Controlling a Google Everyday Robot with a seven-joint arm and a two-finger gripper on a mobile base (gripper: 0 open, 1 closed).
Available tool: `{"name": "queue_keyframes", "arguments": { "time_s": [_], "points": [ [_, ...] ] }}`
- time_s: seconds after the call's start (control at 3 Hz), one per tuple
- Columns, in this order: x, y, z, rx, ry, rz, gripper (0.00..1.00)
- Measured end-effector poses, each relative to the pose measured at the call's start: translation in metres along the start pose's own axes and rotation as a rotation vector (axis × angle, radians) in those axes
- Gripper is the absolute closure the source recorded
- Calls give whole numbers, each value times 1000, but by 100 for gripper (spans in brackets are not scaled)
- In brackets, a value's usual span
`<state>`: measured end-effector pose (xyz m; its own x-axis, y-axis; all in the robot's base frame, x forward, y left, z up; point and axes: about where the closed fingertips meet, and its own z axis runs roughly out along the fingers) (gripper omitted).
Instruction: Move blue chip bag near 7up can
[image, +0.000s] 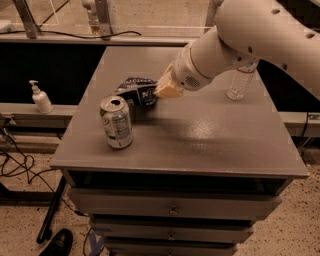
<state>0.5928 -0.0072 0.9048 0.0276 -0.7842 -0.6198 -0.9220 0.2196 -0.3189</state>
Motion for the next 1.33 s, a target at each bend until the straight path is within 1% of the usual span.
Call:
{"name": "queue_keyframes", "arguments": {
  "time_s": [0.67, 1.0, 1.33],
  "points": [
    [-15, 32, 14, -39, -5, 6, 100],
    [-12, 42, 18, -65, 4, 11, 82],
    [-8, 51, 20, -84, 15, 11, 58]
  ]
}}
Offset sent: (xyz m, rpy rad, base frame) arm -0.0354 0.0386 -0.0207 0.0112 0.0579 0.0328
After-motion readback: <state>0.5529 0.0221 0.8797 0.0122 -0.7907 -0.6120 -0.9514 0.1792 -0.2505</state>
